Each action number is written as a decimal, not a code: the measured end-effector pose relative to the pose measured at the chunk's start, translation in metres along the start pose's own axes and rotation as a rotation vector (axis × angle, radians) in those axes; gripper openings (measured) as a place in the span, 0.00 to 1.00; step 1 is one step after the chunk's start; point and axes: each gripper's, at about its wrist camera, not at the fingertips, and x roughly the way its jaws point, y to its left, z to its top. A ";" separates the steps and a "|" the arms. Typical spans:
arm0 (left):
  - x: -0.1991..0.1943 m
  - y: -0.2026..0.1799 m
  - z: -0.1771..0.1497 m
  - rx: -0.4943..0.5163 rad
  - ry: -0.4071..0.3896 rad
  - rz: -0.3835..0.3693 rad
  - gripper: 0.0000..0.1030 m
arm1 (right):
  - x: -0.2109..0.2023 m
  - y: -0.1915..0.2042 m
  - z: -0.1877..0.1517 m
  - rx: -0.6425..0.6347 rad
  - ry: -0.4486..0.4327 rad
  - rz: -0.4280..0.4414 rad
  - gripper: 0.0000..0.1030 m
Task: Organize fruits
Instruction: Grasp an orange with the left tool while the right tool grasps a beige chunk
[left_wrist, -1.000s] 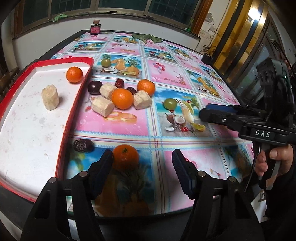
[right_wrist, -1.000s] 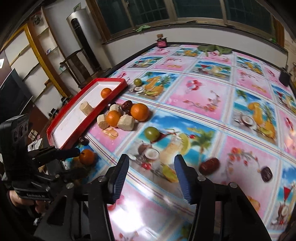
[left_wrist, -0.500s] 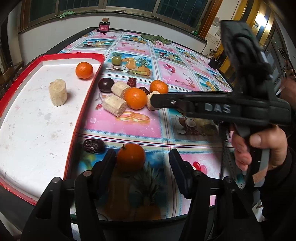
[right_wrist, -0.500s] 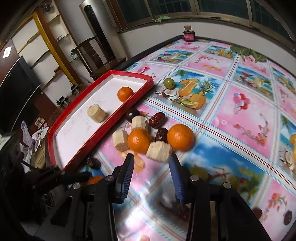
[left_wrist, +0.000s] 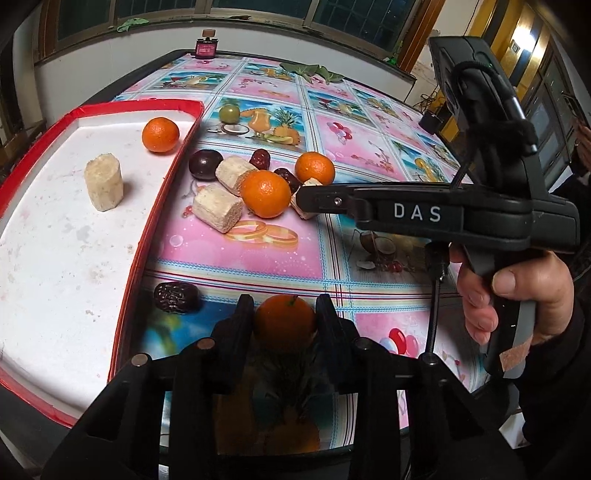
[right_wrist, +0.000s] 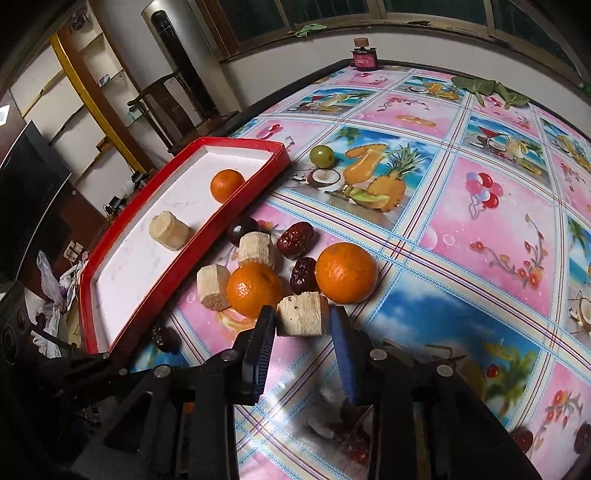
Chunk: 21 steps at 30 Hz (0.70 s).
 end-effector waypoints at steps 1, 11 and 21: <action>0.000 0.000 0.000 -0.002 0.001 0.001 0.31 | 0.000 0.000 0.000 -0.002 -0.001 0.000 0.31; 0.007 -0.004 0.002 0.009 0.027 0.013 0.32 | 0.002 0.001 0.001 -0.007 0.002 0.015 0.31; 0.007 -0.011 0.003 0.014 0.024 0.003 0.30 | -0.004 0.002 -0.003 -0.023 -0.018 0.004 0.30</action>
